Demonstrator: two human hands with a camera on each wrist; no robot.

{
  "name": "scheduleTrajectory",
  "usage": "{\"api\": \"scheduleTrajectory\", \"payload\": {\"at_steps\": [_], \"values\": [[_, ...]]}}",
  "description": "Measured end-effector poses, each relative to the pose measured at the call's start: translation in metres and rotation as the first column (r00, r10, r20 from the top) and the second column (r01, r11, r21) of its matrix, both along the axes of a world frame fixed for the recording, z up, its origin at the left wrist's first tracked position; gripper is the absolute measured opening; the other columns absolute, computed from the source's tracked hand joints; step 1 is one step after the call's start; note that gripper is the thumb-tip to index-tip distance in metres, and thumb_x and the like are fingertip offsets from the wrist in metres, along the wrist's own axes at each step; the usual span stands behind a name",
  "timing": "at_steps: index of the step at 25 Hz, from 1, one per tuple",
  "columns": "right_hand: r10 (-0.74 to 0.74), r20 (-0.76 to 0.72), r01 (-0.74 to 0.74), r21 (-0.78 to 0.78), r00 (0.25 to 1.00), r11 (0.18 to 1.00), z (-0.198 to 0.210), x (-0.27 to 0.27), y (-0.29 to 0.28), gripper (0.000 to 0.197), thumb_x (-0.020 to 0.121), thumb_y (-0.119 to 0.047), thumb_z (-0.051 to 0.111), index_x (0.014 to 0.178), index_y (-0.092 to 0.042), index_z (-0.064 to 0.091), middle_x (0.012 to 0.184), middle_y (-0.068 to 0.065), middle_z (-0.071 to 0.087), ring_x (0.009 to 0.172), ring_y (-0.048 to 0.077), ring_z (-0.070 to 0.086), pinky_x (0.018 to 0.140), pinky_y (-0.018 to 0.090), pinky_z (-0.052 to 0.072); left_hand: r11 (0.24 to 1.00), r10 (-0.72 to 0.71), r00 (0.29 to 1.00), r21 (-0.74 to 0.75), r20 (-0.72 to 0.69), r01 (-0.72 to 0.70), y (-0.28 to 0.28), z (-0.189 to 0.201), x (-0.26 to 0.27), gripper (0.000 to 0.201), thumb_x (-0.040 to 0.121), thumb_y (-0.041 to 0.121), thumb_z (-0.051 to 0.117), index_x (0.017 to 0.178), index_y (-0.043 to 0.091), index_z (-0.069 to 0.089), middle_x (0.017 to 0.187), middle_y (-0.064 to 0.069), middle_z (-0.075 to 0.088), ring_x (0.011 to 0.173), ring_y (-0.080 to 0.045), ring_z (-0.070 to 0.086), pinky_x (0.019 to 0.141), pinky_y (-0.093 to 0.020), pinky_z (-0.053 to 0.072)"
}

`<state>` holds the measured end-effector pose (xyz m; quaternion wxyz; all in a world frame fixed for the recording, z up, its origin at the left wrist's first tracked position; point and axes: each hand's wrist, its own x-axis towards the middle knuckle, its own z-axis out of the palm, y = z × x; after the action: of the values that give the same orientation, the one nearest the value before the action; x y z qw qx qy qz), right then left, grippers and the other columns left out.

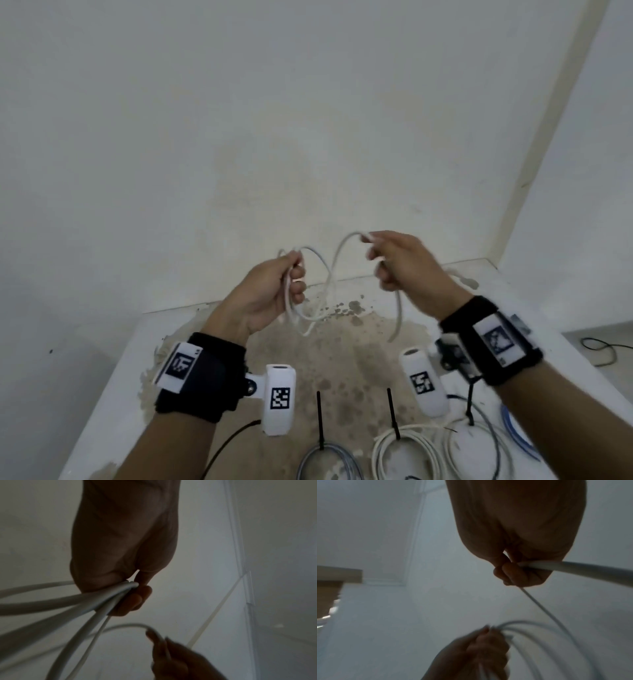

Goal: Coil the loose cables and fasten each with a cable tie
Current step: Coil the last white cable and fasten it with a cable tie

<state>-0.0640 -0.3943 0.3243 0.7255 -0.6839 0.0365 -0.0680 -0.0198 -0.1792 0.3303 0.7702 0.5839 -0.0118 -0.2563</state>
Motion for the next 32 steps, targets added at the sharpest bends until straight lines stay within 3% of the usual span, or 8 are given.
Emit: {"api": "scheduleTrajectory", "payload": {"at_steps": [4,8,16,21,24,26,29,32], "values": [[0.043,0.284,0.046,-0.298,0.958,0.953,-0.027,-0.016,0.071,0.030,0.101,-0.011,0.054,0.128,-0.018,0.067,0.094,0.001,0.063,0.060,0.012,0.062,0.052,0.022,0.049,0.997,0.074,0.997,-0.031,-0.014,-0.074,-0.025,-0.005,-0.007,0.026,0.097,0.020,0.041,0.082,0.010,0.059,0.057,0.000,0.049,0.043,-0.009,0.038,0.039,-0.020,0.026],[0.033,0.385,0.087,-0.289,0.922,0.953,-0.058,-0.039,0.083,0.033,0.097,-0.019,0.062,0.109,-0.050,0.065,0.094,0.000,0.064,0.066,0.011,0.062,0.057,0.028,0.054,0.977,0.200,0.978,-0.068,-0.054,-0.204,-0.020,-0.014,-0.002,0.029,0.096,0.034,0.043,0.081,0.012,0.055,0.060,0.000,0.049,0.040,-0.011,0.037,0.035,-0.020,0.025],[0.286,0.233,-0.120,-0.542,0.929,0.832,-0.117,-0.070,0.057,0.009,0.097,-0.029,0.062,0.103,-0.025,0.067,0.085,-0.010,0.060,0.070,0.005,0.053,0.065,0.022,0.045,0.947,0.071,0.966,-0.286,-0.248,-0.143,-0.003,-0.024,0.000,0.041,0.097,0.048,0.046,0.067,0.020,0.049,0.045,0.008,0.028,0.035,-0.005,0.028,0.037,-0.017,0.025],[0.120,0.286,0.203,-0.866,0.951,0.456,-0.138,-0.060,0.023,0.018,0.098,-0.037,0.055,0.099,-0.028,0.071,0.083,-0.007,0.051,0.076,0.015,0.051,0.072,0.032,0.039,0.954,0.058,0.977,-0.279,-0.205,-0.115,-0.008,-0.029,-0.011,0.045,0.097,0.051,0.045,0.062,0.021,0.040,0.042,0.008,0.023,0.032,-0.006,0.023,0.036,-0.019,0.021],[-0.088,0.159,0.172,-0.655,0.983,0.736,-0.119,-0.053,0.023,0.013,0.100,-0.026,0.054,0.096,-0.030,0.066,0.074,-0.008,0.060,0.062,0.013,0.056,0.061,0.033,0.046,0.943,0.156,0.975,-0.270,-0.161,-0.196,-0.015,-0.035,-0.014,0.045,0.097,0.053,0.043,0.065,0.021,0.038,0.046,0.008,0.023,0.041,-0.009,0.030,0.051,-0.023,0.037],[-0.086,-0.048,0.072,-0.241,0.995,0.968,-0.101,-0.051,0.032,0.021,0.105,-0.033,0.043,0.105,-0.028,0.064,0.099,-0.003,0.068,0.083,0.015,0.067,0.076,0.035,0.055,0.931,0.154,0.977,-0.310,-0.150,-0.194,-0.021,-0.037,-0.019,0.045,0.097,0.054,0.043,0.065,0.021,0.039,0.047,0.007,0.024,0.044,-0.010,0.031,0.056,-0.024,0.039],[-0.096,-0.067,0.104,0.129,0.993,0.986,-0.078,-0.045,0.053,0.030,0.103,-0.047,0.043,0.122,-0.027,0.053,0.117,0.001,0.064,0.103,0.016,0.069,0.087,0.041,0.060,0.914,0.122,0.982,-0.369,-0.143,-0.167,-0.034,-0.040,-0.030,0.045,0.096,0.054,0.043,0.066,0.021,0.040,0.046,0.008,0.022,0.040,-0.008,0.025,0.047,-0.022,0.034],[-0.261,-0.029,0.262,0.158,0.965,0.952,-0.074,-0.033,0.057,0.046,0.105,-0.024,0.047,0.145,-0.041,0.032,0.107,0.006,0.069,0.076,0.014,0.073,0.071,0.030,0.061,0.916,0.154,0.976,-0.347,-0.156,-0.200,-0.038,-0.043,-0.035,0.038,0.098,0.049,0.044,0.077,0.017,0.047,0.048,0.007,0.022,0.038,-0.007,0.022,0.043,-0.021,0.029]]}}
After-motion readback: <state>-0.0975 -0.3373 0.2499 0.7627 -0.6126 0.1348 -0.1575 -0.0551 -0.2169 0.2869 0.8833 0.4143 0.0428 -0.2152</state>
